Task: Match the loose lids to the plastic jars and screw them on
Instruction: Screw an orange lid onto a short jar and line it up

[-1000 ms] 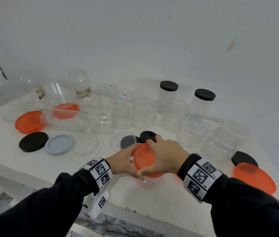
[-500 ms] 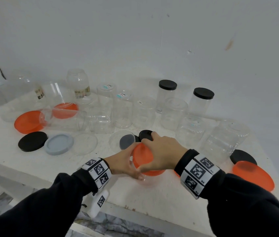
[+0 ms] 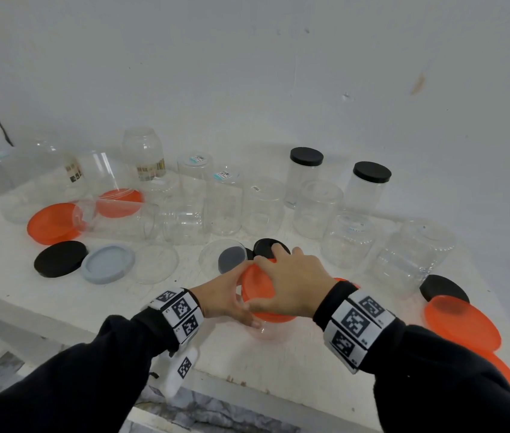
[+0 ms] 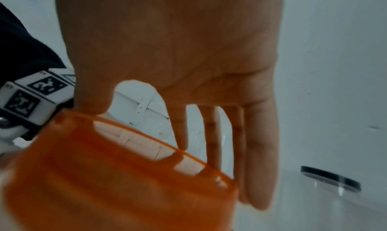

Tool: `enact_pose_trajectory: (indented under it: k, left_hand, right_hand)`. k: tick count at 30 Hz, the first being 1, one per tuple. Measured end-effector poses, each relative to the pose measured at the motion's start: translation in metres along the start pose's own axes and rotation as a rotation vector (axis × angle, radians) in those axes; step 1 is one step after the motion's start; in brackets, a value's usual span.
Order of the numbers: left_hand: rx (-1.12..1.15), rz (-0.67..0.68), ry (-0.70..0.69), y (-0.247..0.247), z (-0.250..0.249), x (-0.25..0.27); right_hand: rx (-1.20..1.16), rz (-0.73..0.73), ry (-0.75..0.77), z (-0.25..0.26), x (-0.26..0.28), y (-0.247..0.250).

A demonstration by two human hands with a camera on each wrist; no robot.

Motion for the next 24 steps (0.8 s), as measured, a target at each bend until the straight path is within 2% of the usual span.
enact_pose_trajectory:
  k: [4,6,15,24]
  left_hand:
    - [-0.014,-0.019,-0.009,0.0013,-0.001,0.0001]
    - [-0.014,-0.006,-0.011,0.0002,-0.0015,-0.0004]
    - [-0.005,-0.048,-0.011,0.0038,-0.0001,-0.0011]
    - [-0.063,-0.064,-0.046,0.0047,-0.001,-0.0037]
  right_hand:
    - [-0.136,0.196,0.187,-0.0045,-0.0004,-0.0063]
    - [-0.154,0.233,0.246,-0.0034,-0.0003,-0.0077]
    - [-0.057,0.017,0.141,-0.0031,-0.0026,-0.0015]
    - [-0.087,-0.022,0.038,-0.0039,-0.0031,-0.0009]
Point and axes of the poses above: each hand's wrist, its own x-axis away from the middle knuckle, its own y-axis out of the back of the hand, z = x × y, the point moved 6 cm from there along -x, towards the middle knuckle, and after that the axes turned 10 degrees about x, right-handed, at the moved point
